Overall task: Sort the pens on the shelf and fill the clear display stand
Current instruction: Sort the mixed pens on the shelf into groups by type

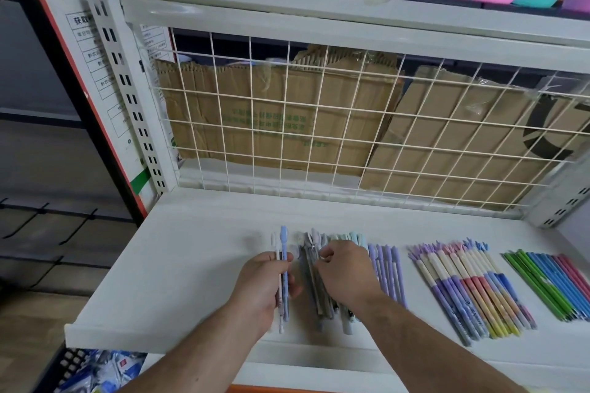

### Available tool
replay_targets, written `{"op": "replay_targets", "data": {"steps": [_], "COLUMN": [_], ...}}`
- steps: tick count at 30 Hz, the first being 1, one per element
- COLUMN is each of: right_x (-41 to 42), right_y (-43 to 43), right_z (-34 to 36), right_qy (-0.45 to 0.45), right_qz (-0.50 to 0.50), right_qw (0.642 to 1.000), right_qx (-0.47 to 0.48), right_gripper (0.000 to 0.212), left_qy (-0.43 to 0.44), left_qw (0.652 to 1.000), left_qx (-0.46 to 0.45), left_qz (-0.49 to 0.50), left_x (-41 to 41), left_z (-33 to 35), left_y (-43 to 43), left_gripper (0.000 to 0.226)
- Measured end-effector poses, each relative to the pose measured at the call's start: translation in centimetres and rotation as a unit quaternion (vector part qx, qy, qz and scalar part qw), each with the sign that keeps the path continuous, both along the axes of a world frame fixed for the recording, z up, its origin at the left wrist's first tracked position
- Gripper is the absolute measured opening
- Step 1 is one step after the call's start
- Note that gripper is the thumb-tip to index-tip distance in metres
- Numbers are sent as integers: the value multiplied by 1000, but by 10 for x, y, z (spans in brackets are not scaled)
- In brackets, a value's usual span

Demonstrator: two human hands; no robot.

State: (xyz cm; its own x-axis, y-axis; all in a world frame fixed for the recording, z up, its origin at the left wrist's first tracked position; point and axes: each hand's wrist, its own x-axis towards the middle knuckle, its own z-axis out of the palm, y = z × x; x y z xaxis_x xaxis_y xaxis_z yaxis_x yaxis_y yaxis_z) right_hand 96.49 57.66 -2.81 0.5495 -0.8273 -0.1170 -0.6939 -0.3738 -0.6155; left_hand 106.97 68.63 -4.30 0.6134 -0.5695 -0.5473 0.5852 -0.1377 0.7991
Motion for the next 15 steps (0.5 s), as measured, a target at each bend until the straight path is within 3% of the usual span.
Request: {"op": "replay_targets", "data": {"steps": [9,15], "right_x": [-8,-21], "right_y": [4,15], "right_z": [-3,4], "right_qy": [8,-118], "right_qz": [12,22], "right_qw": [1000,991], "right_qx": [-4,61], "right_gripper": [11,18], "left_qy": [-35,-29], "left_qw": [999,999], "left_qx": [11,-18], "left_qz": [-12,-23], "left_x": [-9,-18], "left_z": [7,12], "left_y": [0,-5], "left_gripper": [15,17]}}
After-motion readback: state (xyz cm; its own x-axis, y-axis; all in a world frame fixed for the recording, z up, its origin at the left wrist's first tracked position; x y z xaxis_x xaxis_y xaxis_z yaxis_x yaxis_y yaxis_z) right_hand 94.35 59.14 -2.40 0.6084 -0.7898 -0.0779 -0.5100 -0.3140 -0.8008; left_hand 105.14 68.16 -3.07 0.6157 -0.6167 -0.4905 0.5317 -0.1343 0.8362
